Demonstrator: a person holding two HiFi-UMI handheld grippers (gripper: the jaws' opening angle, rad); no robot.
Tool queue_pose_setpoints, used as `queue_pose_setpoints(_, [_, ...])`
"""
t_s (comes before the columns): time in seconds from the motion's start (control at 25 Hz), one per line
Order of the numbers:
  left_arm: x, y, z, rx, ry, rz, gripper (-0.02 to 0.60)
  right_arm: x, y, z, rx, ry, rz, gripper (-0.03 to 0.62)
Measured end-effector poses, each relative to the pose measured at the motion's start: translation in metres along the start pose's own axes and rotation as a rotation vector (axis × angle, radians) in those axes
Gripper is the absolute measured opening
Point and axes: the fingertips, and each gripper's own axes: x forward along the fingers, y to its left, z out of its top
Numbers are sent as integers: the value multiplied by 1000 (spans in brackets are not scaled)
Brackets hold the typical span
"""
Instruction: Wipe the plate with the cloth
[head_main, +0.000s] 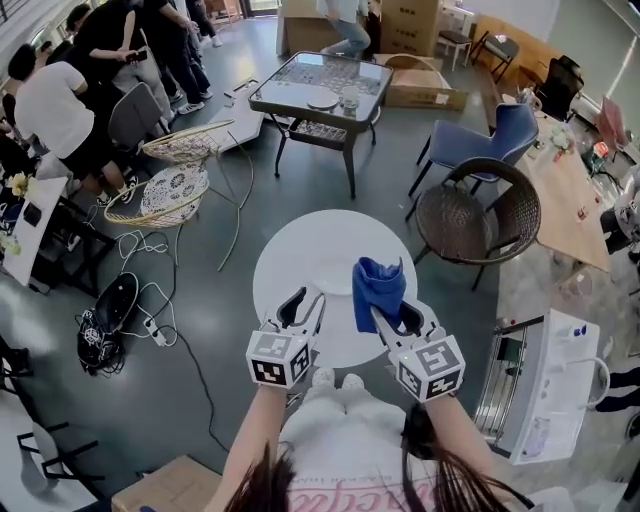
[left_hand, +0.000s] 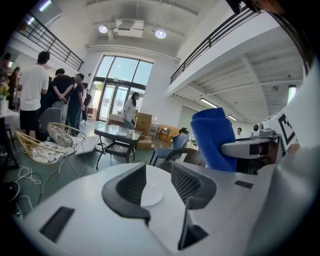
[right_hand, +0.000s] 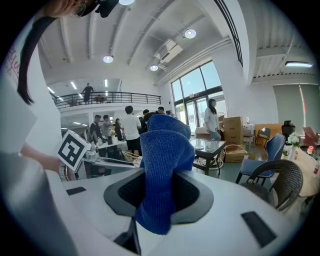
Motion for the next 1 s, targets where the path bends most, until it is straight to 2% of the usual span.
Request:
queue_pose_setpoints(0.28, [55, 55, -57, -120, 189, 2, 150, 44, -17, -35, 59, 63, -25, 133])
queue_pose_setpoints(0.6, [121, 98, -114, -117, 371, 9, 150, 112, -45, -91, 84, 134, -96, 133])
queue_pose_setpoints(0.68, [134, 107, -129, -138, 415, 5, 151, 124, -49, -104, 101, 161, -107, 133])
queue_pose_setpoints(0.8, [150, 123, -146, -185, 484, 10, 159, 137, -54, -113, 122, 185, -115, 133])
queue_pose_setpoints(1.0, [173, 134, -159, -159, 614, 17, 166, 141, -65, -122, 150, 211, -138, 133])
